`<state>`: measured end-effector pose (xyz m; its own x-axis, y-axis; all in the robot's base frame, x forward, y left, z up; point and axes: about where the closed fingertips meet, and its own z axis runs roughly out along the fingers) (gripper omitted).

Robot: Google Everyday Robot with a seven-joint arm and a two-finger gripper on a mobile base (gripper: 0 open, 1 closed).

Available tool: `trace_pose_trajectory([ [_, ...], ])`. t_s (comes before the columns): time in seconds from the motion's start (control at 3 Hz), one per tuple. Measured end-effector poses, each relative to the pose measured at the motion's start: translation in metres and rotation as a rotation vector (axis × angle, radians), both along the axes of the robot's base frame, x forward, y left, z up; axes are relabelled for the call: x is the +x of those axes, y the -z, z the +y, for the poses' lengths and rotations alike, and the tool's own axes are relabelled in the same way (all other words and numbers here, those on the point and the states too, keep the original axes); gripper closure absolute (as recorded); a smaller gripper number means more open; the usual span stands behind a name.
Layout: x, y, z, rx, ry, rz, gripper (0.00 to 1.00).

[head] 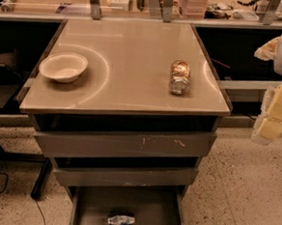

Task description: Pick redbull can from bottom drawer and place on counter

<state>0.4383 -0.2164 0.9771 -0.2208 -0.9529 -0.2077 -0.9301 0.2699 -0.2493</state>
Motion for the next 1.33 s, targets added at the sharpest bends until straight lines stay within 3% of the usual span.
trace_pose_trajectory([
  [0.67,0.002,0.004,-0.004,-0.007,-0.001,-0.022,0.00],
  [1.0,-0.007,0.045,-0.004,0.020,0.015,-0.001,0.00],
  [1.33,-0.017,0.127,-0.007,0.033,0.040,0.088,0.00],
])
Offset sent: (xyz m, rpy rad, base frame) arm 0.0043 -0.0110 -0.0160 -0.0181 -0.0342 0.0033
